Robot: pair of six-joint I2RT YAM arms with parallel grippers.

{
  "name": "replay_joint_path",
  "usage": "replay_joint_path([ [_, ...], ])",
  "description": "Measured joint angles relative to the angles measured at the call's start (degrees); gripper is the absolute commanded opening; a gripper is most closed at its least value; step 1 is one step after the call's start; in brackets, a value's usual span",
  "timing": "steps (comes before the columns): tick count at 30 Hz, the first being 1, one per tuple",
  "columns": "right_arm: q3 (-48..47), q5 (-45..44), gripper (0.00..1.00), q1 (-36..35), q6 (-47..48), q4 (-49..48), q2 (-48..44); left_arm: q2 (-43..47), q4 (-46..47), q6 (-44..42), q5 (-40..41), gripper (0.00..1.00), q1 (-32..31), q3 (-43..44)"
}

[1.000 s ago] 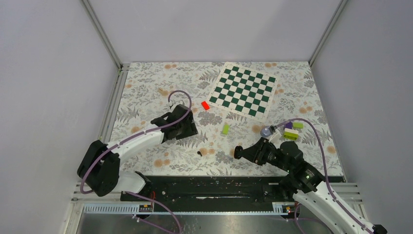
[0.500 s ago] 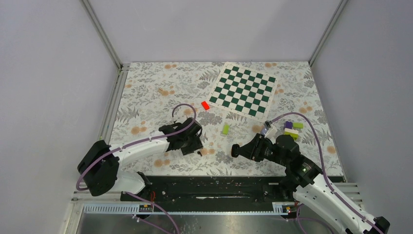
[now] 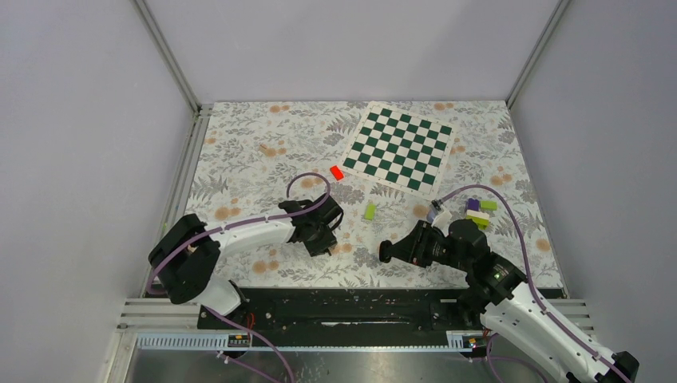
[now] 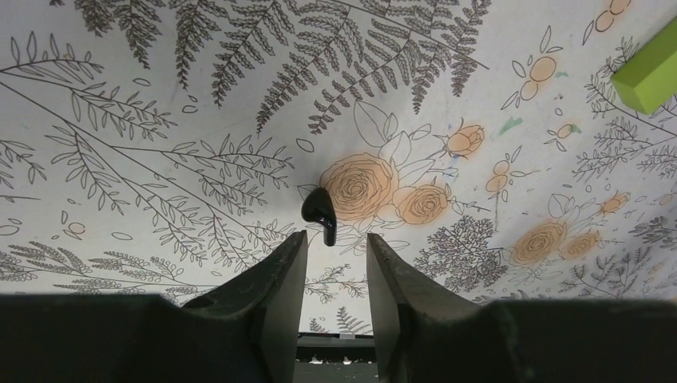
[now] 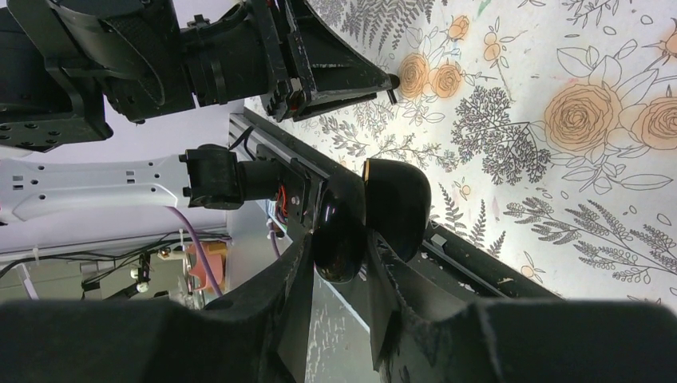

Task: Insert the wireless bluetooth earbuds into the charging case
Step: Pick up the earbud from the center of the board.

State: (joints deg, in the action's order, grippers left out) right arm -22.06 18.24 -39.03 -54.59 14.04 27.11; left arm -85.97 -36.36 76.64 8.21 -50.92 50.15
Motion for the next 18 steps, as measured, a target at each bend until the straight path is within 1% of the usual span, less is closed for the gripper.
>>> replay_joint_path([
  [12,-0.2,0.9,0.0,0.0,-0.3,0.6,-0.2,-0.3,-1.2,2.0,1.3,0.28,0.0,0.0],
  [16,-0.2,0.9,0.0,0.0,-0.3,0.6,-0.5,-1.4,-1.1,1.9,1.3,0.25,0.0,0.0],
  [18,-0.2,1.0,0.0,0.0,-0.3,0.6,-0.4,-2.3,-1.1,1.9,1.4,0.21,0.0,0.0],
])
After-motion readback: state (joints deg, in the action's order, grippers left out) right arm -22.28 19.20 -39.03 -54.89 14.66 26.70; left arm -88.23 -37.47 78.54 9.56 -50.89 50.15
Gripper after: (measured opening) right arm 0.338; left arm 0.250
